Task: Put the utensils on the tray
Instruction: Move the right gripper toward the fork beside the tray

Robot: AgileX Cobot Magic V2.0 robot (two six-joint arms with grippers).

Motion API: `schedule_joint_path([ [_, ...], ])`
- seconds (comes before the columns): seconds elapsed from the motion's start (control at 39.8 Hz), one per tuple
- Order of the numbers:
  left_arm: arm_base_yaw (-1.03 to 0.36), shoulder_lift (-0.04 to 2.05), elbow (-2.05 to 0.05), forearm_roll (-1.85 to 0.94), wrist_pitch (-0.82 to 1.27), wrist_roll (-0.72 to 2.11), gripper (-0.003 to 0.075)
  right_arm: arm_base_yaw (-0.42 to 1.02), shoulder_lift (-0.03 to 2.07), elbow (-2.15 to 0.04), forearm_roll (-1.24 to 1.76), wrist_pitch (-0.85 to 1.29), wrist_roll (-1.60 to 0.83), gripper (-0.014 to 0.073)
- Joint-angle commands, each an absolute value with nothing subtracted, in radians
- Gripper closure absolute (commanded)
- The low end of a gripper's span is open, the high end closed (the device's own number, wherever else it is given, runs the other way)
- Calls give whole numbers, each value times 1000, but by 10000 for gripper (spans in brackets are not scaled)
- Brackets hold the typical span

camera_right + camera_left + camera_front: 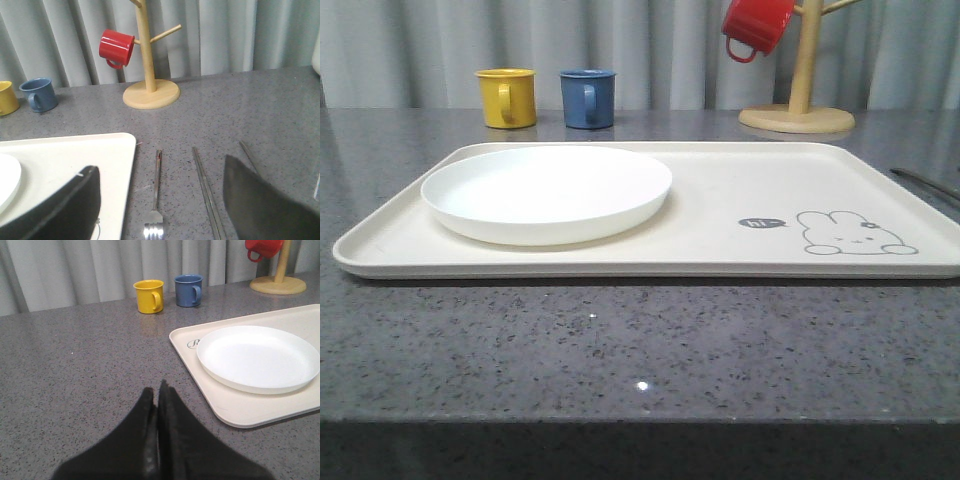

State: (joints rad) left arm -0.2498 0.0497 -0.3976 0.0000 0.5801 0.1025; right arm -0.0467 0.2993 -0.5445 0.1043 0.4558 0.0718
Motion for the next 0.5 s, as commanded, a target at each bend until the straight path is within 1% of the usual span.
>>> schedule_joint_path([
  [0.0,-247,64,-422,-11,494,92,738,-54,317,-578,101,377,66,54],
  [0.48,-247,64,-422,-11,472,92,738,-54,318,-578,101,379,66,54],
])
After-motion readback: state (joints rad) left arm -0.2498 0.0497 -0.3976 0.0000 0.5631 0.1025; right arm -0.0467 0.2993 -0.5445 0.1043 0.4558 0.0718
